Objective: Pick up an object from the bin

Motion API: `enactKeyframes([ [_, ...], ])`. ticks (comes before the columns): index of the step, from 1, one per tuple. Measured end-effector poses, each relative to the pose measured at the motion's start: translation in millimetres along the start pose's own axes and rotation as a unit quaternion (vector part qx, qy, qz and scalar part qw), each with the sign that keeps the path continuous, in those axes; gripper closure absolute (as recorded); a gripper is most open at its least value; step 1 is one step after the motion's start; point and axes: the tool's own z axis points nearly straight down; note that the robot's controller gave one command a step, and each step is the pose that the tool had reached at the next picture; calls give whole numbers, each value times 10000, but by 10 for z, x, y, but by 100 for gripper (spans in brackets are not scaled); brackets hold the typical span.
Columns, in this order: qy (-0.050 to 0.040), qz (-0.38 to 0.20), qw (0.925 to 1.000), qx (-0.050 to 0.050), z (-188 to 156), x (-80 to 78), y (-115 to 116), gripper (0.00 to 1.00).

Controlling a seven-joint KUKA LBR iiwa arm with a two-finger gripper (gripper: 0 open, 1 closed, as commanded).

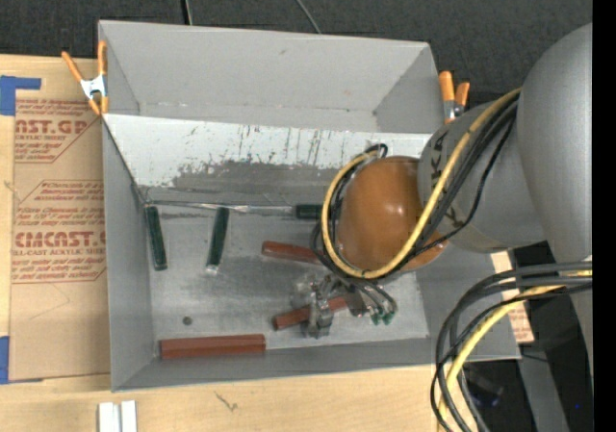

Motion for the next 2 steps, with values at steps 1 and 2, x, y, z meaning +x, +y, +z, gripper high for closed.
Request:
enactKeyframes([
  [1, 0, 4, 10000, -1, 0, 0, 0, 100],
  [2, 0, 4, 10000, -1, -12, 4, 0, 100],
])
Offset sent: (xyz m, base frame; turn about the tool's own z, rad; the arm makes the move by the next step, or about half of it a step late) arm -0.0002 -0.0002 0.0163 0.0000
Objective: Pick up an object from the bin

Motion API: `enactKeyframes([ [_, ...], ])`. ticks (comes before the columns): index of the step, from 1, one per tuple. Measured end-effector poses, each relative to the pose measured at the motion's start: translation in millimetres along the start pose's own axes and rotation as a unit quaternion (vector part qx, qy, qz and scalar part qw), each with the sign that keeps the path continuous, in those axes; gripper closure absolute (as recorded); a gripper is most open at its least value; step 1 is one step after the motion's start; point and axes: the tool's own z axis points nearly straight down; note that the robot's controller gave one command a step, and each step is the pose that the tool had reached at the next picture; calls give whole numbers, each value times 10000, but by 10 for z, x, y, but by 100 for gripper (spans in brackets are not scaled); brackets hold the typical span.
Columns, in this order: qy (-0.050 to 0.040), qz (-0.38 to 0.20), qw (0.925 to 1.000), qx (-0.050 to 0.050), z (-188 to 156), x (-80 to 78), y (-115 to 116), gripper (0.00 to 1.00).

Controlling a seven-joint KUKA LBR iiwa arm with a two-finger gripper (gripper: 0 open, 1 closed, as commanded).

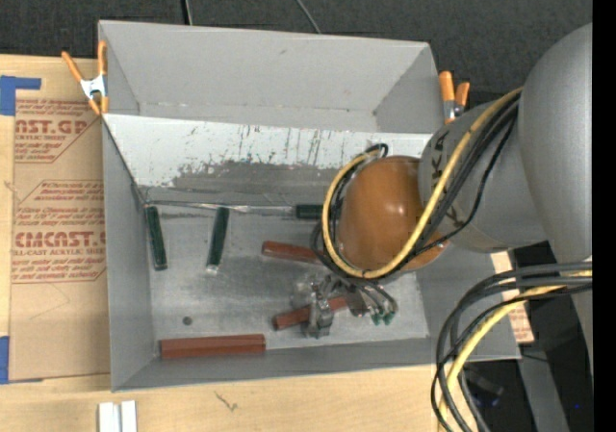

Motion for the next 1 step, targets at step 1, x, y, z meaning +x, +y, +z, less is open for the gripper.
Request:
enactKeyframes([
  [1, 37, -3, 10000, -3, -87, 18, 5, 100],
])
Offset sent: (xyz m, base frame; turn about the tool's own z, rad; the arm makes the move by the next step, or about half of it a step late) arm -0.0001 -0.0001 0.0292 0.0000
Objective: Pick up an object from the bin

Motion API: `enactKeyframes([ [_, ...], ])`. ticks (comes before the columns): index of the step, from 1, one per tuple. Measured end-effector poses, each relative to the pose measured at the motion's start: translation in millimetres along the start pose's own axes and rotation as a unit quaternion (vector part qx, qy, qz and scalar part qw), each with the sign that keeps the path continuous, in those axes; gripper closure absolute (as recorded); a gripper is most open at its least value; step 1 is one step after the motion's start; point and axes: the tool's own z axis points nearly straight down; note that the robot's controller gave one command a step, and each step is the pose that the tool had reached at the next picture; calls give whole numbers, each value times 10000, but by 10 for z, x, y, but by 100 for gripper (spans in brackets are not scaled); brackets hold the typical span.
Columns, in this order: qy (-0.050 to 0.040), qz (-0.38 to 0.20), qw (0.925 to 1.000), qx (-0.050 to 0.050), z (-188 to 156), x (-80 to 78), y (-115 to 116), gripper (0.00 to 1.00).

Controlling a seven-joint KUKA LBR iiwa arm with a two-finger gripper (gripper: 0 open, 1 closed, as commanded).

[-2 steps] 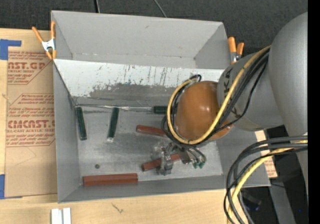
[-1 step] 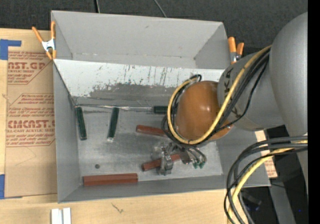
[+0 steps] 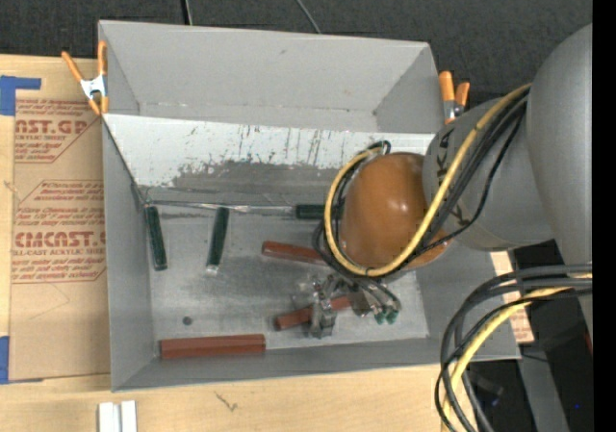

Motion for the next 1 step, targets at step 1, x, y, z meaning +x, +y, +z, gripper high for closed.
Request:
enactKeyframes([
  [1, 8, 1, 10000, 1, -222, 8, 3, 100],
])
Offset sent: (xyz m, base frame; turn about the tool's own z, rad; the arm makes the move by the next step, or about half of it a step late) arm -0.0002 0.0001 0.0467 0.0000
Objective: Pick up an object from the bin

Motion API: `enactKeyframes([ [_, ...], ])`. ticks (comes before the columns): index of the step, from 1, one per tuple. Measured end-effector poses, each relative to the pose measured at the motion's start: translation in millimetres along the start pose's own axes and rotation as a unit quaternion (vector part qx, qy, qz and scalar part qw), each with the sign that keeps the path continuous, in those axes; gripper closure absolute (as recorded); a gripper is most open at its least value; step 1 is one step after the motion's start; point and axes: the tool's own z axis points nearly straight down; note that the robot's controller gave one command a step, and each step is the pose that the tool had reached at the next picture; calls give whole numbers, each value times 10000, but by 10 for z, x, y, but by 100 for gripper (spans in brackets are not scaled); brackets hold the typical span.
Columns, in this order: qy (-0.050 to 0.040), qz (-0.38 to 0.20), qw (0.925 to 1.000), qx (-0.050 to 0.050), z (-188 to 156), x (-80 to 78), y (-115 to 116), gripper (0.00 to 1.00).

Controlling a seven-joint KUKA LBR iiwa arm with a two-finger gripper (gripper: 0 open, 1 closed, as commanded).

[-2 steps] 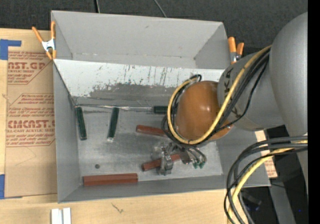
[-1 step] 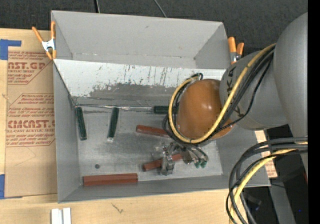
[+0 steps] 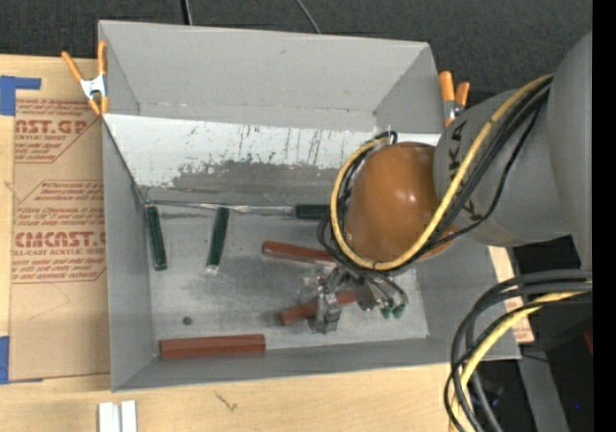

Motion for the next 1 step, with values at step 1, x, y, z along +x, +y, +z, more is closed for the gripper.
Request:
enactKeyframes([
  [1, -59, -1, 10000, 13, -209, -21, -1, 100],
])
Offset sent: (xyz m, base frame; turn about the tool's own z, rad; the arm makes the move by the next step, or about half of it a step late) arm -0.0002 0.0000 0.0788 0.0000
